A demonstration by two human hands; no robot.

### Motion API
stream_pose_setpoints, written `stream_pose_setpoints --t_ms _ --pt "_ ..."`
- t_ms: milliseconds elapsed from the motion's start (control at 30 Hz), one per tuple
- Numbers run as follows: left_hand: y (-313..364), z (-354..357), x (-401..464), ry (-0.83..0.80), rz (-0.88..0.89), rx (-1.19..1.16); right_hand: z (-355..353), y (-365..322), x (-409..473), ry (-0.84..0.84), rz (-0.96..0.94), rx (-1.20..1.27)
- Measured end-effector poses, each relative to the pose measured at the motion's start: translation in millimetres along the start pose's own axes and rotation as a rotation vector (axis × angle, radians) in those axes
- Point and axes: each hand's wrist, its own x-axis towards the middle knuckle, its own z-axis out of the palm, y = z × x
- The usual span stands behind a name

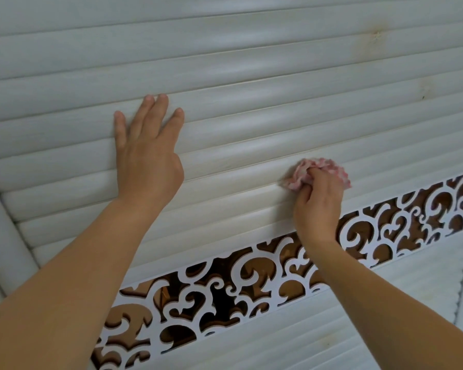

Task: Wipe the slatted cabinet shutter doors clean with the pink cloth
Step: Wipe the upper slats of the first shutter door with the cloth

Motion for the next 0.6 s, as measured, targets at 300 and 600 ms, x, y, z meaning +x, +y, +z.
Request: stream_pose_setpoints --t_ms 300,600 --pt "-3.1 1.8 -1.1 0.005 0.029 -0.010 37.6 -71.2 -67.3 -0.256 -0.593 -0.133" --pt "-7.3 1.7 -2.9 0.000 0.050 0.001 31.9 -43.2 -44.5 -0.327 -0.900 -0.255"
